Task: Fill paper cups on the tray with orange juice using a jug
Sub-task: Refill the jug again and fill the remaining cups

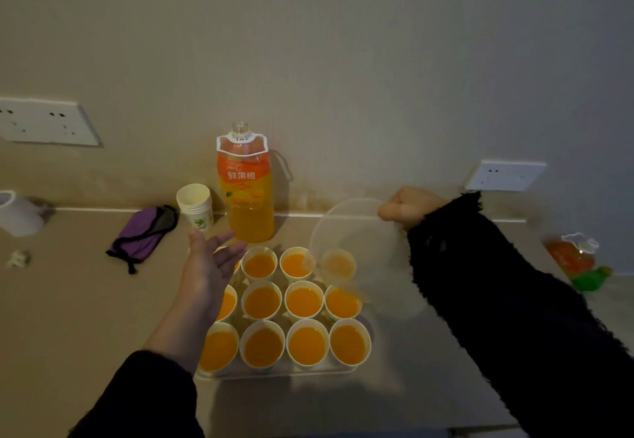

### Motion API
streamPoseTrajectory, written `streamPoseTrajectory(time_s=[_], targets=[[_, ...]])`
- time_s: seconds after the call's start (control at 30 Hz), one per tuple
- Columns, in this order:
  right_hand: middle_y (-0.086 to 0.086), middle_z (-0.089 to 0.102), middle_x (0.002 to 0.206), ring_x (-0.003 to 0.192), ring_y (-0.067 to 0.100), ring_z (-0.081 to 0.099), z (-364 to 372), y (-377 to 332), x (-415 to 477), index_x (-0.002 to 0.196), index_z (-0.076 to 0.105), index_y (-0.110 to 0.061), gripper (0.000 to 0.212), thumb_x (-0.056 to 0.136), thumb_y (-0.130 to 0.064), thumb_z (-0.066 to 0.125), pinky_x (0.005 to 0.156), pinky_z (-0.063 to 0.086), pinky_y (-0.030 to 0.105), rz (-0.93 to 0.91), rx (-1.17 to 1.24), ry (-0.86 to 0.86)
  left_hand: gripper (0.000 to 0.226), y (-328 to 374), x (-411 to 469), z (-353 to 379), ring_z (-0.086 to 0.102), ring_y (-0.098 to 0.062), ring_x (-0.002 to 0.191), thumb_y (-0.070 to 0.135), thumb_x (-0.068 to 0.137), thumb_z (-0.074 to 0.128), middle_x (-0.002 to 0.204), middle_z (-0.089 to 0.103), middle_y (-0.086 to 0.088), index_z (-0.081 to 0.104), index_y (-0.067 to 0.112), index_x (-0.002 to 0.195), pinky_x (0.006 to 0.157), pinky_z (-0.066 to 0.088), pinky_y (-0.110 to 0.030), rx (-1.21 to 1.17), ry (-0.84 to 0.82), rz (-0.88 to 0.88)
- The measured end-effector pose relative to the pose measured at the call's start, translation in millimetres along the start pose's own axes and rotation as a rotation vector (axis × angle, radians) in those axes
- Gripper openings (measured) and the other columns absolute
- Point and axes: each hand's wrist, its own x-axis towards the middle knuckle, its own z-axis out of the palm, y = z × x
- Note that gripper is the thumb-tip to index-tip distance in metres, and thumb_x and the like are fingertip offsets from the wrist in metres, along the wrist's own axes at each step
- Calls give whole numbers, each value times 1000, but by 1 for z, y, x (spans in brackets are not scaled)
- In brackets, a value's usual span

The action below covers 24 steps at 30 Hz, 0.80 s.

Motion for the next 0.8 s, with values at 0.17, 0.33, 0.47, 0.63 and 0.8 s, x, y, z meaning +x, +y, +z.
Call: streamPoseTrajectory(time_s=[0.17, 0.33, 0.47, 0.63, 0.8], targets=[[0, 46, 36, 38, 19, 43, -22, 17, 15, 58, 48, -8, 30, 85, -21, 54, 57, 34, 29, 35, 388, 151, 75, 9, -3, 9, 53, -26, 116, 64, 94, 6, 115, 62, -12, 52, 14, 127, 108, 27, -39, -155, -52, -30], [-2, 47, 33, 49, 25, 50, -33, 18, 47, 62, 52, -6, 31, 78, -33, 53, 70, 46, 38, 20, 564, 294, 77, 16, -3, 16, 53, -28, 120, 65, 93, 6, 125, 60, -15, 52, 14, 128, 107, 29, -41, -249, -53, -26], [-1, 57, 41, 61, 28, 54, -20, 16, 77, 60, 54, -8, 40, 89, -34, 44, 71, 48, 35, 40, 548, 368, 78, 18, 1, 18, 54, -28, 120, 65, 93, 6, 126, 60, -15, 51, 13, 132, 101, 33, -40, -238, -21, -16], [10, 63, 70, 56, 25, 50, 3, 18, 110, 61, 55, -8, 47, 93, -36, 35, 59, 40, 28, 84, 474, 297, 78, 13, 7, 14, 56, -26, 117, 65, 93, 4, 118, 64, -11, 52, 14, 129, 106, 29, -39, -185, 33, -5], [12, 60, 66, 56, 26, 50, 28, 28, 135, 59, 56, -5, 52, 93, -38, 35, 62, 42, 30, 157, 507, 240, 75, 11, 12, 4, 56, -26, 116, 65, 93, 4, 117, 64, -12, 60, 18, 113, 109, 28, -41, -167, 100, -6]])
